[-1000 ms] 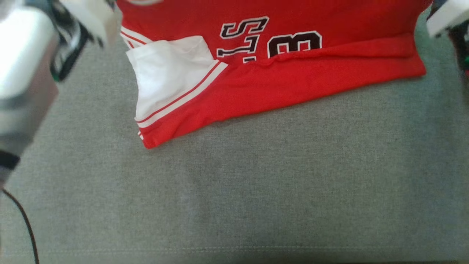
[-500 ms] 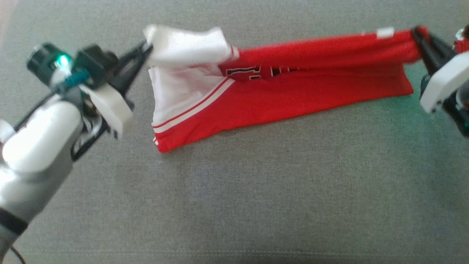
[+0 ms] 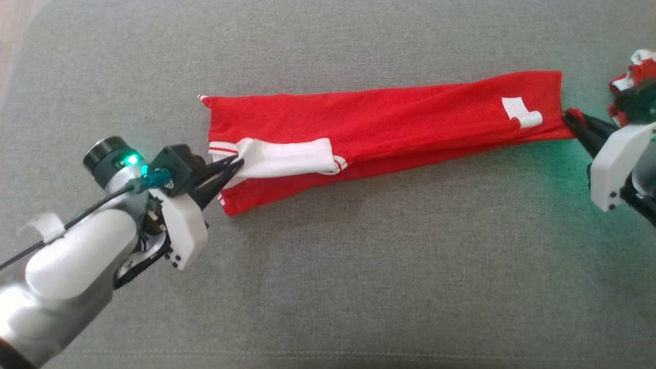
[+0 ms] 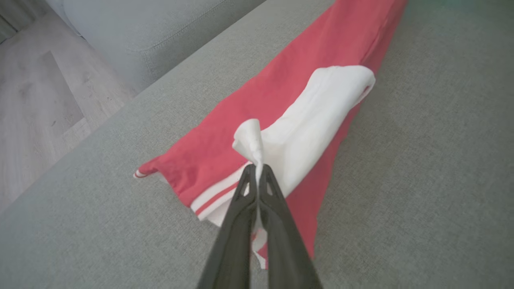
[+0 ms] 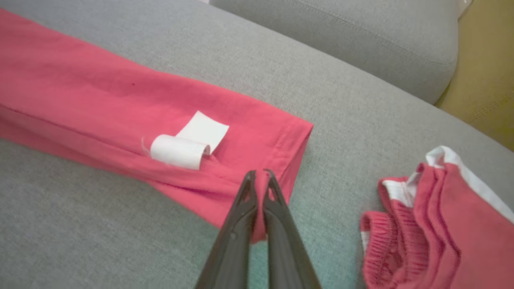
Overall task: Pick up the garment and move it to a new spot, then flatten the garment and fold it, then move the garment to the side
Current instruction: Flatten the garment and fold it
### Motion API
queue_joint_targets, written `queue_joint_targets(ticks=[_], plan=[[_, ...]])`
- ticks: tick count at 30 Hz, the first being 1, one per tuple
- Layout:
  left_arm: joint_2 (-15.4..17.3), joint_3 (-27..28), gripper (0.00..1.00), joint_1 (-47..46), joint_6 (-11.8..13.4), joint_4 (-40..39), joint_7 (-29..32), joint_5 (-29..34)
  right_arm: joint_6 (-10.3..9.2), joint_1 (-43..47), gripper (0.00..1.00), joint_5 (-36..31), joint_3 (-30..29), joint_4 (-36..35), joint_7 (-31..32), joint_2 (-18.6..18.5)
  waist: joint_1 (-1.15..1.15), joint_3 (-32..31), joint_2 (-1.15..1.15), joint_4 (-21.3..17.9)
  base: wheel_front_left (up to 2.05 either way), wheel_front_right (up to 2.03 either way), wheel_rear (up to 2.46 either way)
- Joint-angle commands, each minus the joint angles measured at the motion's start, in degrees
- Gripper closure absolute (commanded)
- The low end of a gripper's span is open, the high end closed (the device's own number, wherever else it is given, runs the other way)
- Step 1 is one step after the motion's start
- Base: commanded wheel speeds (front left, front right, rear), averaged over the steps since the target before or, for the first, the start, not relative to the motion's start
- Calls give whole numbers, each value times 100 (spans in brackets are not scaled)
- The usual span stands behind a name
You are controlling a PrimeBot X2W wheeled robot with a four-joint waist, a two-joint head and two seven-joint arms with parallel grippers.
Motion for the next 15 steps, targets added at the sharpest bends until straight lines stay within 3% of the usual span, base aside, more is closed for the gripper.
queue_joint_targets(ticks=[1, 8, 9, 10, 11, 15], plan=[[322, 214, 100, -158, -35, -133, 66, -72, -5, -6, 100, 49, 82, -91, 34, -252, 0, 27, 0, -19, 0, 0, 0], [330, 158, 100, -103, -31, -162, 230, -183, -5, -144, 100, 134, 436, -51, 138, -265, 0, 130, 0, -71, 0, 0, 0], [307, 156, 100, -93, -18, -140, 235, -199, -5, -158, 89, 160, 453, 5, 170, -261, 0, 140, 0, -81, 0, 0, 0], [282, 152, 40, -85, -3, -111, 232, -203, -5, -167, 0, 175, 479, 45, 194, -257, 0, 146, 0, -89, 0, 0, 0], [257, 145, 0, -80, 14, -77, 222, -198, -5, -168, 0, 231, 477, 84, 212, -247, 0, 147, 0, -99, 0, 0, 0], [180, 182, 0, -47, 100, 43, 143, -241, -5, -163, 0, 400, 469, 161, 264, -262, 0, 110, 0, -143, 0, 0, 0]])
